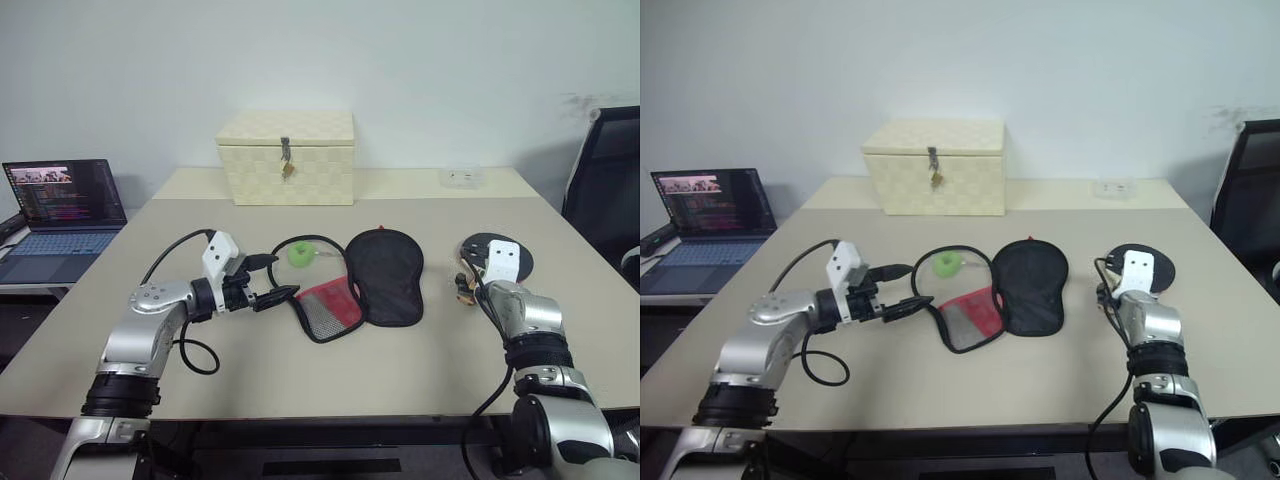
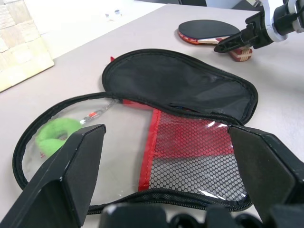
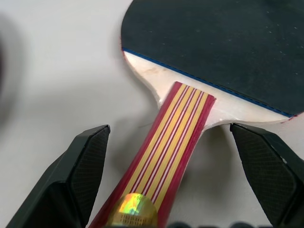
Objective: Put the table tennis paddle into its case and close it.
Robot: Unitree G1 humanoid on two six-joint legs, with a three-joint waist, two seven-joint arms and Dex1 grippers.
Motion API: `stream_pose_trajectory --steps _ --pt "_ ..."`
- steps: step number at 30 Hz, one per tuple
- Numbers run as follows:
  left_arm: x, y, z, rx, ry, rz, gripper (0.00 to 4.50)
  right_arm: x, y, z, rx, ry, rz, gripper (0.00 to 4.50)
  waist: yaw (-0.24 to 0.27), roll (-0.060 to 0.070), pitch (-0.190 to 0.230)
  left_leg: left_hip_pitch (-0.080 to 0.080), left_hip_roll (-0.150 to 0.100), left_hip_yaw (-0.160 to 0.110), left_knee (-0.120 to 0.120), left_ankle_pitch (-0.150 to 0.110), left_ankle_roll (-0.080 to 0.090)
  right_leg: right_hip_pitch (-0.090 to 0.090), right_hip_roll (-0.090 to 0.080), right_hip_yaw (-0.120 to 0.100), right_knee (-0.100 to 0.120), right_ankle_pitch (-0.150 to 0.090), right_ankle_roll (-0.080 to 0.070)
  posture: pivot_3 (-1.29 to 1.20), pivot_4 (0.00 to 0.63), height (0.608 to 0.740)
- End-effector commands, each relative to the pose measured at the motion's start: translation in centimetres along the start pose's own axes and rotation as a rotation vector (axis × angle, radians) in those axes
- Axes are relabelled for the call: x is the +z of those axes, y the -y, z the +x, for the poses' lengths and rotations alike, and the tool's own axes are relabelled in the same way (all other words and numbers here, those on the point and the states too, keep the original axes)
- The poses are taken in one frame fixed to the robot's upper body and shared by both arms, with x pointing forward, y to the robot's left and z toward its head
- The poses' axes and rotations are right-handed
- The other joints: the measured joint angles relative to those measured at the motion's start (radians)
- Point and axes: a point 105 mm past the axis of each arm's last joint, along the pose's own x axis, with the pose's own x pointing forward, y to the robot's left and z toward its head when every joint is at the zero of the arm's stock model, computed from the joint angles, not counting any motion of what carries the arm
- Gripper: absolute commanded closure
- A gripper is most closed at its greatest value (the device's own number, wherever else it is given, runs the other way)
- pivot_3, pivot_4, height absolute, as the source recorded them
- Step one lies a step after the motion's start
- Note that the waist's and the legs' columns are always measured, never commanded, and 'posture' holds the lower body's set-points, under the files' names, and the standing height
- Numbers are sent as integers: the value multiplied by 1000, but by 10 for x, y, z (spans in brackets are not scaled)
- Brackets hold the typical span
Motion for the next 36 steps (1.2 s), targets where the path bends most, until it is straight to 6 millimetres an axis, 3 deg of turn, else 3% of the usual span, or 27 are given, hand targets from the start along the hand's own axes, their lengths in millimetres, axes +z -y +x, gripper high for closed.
stream_pose_trajectory --steps 1,7,11,16,18,27,31,36 --pt "12 -3 -1 3 29 49 0 14 3 -1 -8 43 29 44 -1 0 0 0 0 0 0 0 0 0 0 0 0 0 0 0 150 740" --pt "12 -3 0 6 31 53 0 6 -11 1 71 3 -1 44 -2 0 0 0 0 0 0 0 0 0 0 0 0 0 0 0 150 740" --pt "14 -4 1 5 36 59 0 12 -18 -1 139 23 -74 1182 -6 0 0 0 0 0 0 0 0 0 0 0 0 0 0 0 150 740" --pt "21 4 3 -53 51 53 0 14 -23 -12 289 10 -225 2930 -12 0 0 0 0 0 0 0 0 0 1 0 0 0 0 0 150 740" --pt "25 11 5 -104 58 54 0 11 -15 -20 332 -18 -284 3444 -12 0 0 0 0 0 0 0 0 0 1 0 0 0 0 0 150 740" --pt "31 17 13 -163 64 61 0 -13 36 -54 315 -120 -358 3437 -3 1 0 -1 0 -2 0 0 0 0 1 -1 0 0 0 0 150 740" --pt "30 18 16 -177 63 57 0 -29 39 -69 346 -172 -354 3437 6 1 0 -1 0 -2 0 0 0 0 1 -1 -1 0 1 0 150 740" --pt "32 18 18 -187 72 54 0 -25 31 -65 358 -152 -329 1882 4 1 0 0 0 -1 1 0 0 1 1 0 0 0 1 0 150 740"
